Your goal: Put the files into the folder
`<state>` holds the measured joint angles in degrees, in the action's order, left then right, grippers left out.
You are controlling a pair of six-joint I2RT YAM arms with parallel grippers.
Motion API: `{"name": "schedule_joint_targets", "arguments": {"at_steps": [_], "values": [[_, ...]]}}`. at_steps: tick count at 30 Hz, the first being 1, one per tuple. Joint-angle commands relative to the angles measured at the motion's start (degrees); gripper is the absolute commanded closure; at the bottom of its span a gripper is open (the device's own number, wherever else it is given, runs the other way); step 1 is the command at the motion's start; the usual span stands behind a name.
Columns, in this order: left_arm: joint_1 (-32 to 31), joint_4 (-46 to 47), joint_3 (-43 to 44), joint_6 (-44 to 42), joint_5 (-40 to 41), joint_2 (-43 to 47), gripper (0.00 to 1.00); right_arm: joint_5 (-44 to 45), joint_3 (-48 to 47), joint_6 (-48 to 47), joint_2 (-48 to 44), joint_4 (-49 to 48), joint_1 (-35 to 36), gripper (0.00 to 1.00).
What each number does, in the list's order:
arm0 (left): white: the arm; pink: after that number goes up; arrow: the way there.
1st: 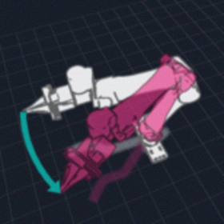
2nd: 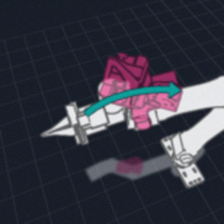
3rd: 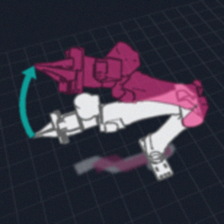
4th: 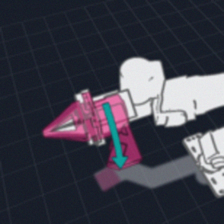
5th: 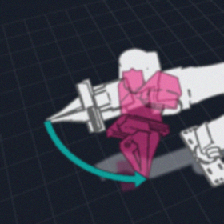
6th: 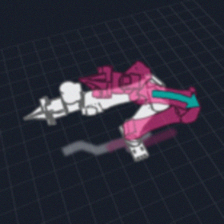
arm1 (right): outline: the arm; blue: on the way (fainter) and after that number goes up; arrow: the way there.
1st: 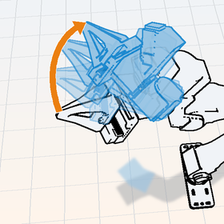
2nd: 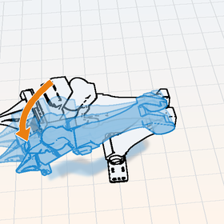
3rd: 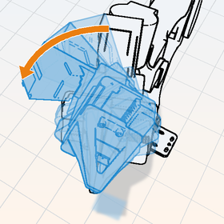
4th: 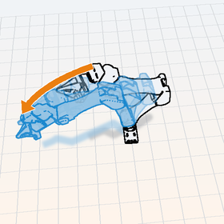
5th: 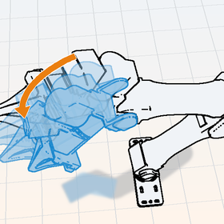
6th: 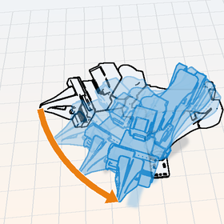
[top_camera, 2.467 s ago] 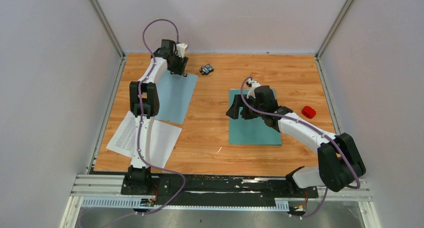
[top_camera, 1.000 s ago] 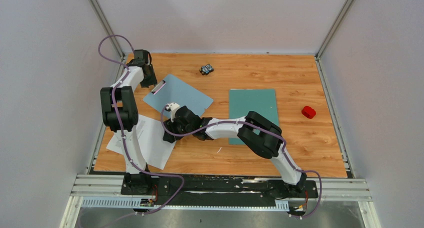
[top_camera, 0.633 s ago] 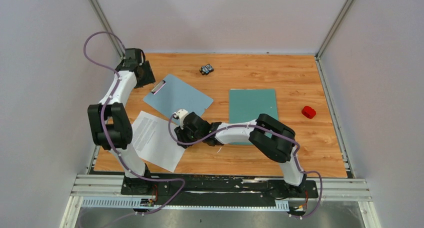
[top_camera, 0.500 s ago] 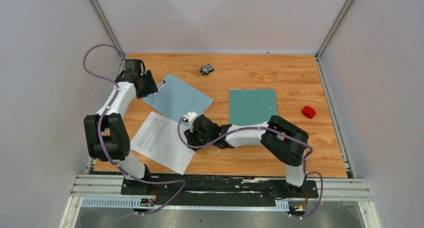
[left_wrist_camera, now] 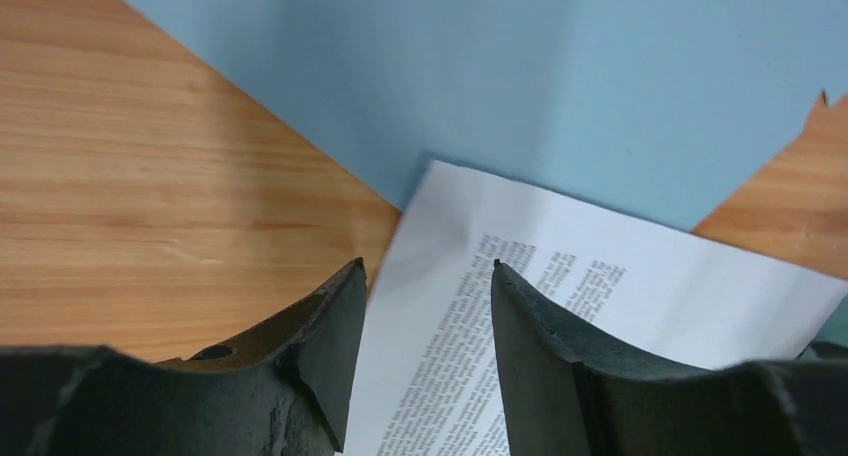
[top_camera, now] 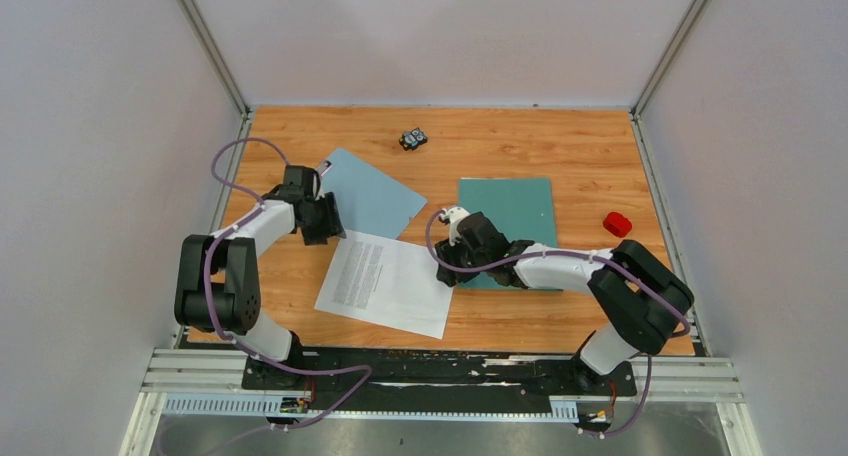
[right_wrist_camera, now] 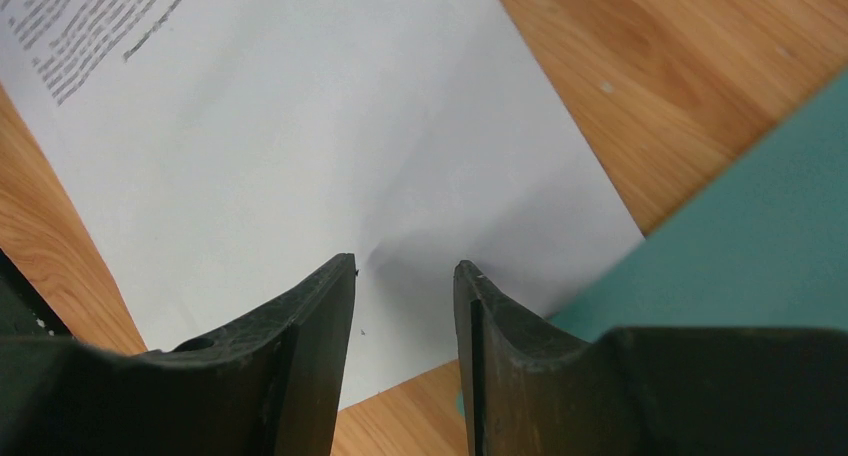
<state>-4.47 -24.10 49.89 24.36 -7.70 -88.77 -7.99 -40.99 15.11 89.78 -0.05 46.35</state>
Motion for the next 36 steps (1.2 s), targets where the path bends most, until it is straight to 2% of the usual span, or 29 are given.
{"name": "schedule_joint_targets", "arguments": {"at_steps": [1, 3, 7, 11, 19, 23, 28, 31, 36], "values": [[-4.3, 5.6, -2.4, 1.6, -1.5, 4.1, 0.44, 1.8, -1.4, 5.8, -4.8, 7.7, -1.2, 0.47], [-6.1, 6.1, -3.4, 1.7, -0.6, 4.3, 0.44, 5.7, -1.8, 11.6, -5.9, 10.8, -1.7, 0.43], [-7.5, 8.9, -5.9, 2.7, -1.4, 3.3, 0.44, 3.4, 2.3, 19.3, -9.0, 5.4, -1.6, 0.39], [-7.8, 10.9, -8.0, 3.2, -1.4, 2.4, 0.45, 4.0, 4.3, 26.5, -10.7, 4.5, -1.2, 0.35], [-8.0, 11.0, -9.3, 1.2, 1.0, 2.1, 0.45, 10.5, 8.0, 37.9, -14.9, 6.3, 5.0, 0.31], [-8.2, 12.6, -10.5, 2.3, -0.1, 2.4, 0.46, 14.1, 8.2, 42.5, -13.6, 5.6, 10.2, 0.31], [-9.0, 12.2, -10.6, 2.0, 1.5, 2.6, 0.46, 19.4, 3.4, 48.1, -8.9, 12.4, 17.0, 0.31], [-9.3, 13.1, -11.4, 2.8, 1.3, 2.9, 0.46, 20.7, 0.9, 50.7, -5.6, 15.3, 18.5, 0.31], [-10.1, 13.6, -12.3, 3.2, 2.0, 3.5, 0.46, 22.1, 1.4, 56.4, -6.0, 16.7, 20.6, 0.30]]}}
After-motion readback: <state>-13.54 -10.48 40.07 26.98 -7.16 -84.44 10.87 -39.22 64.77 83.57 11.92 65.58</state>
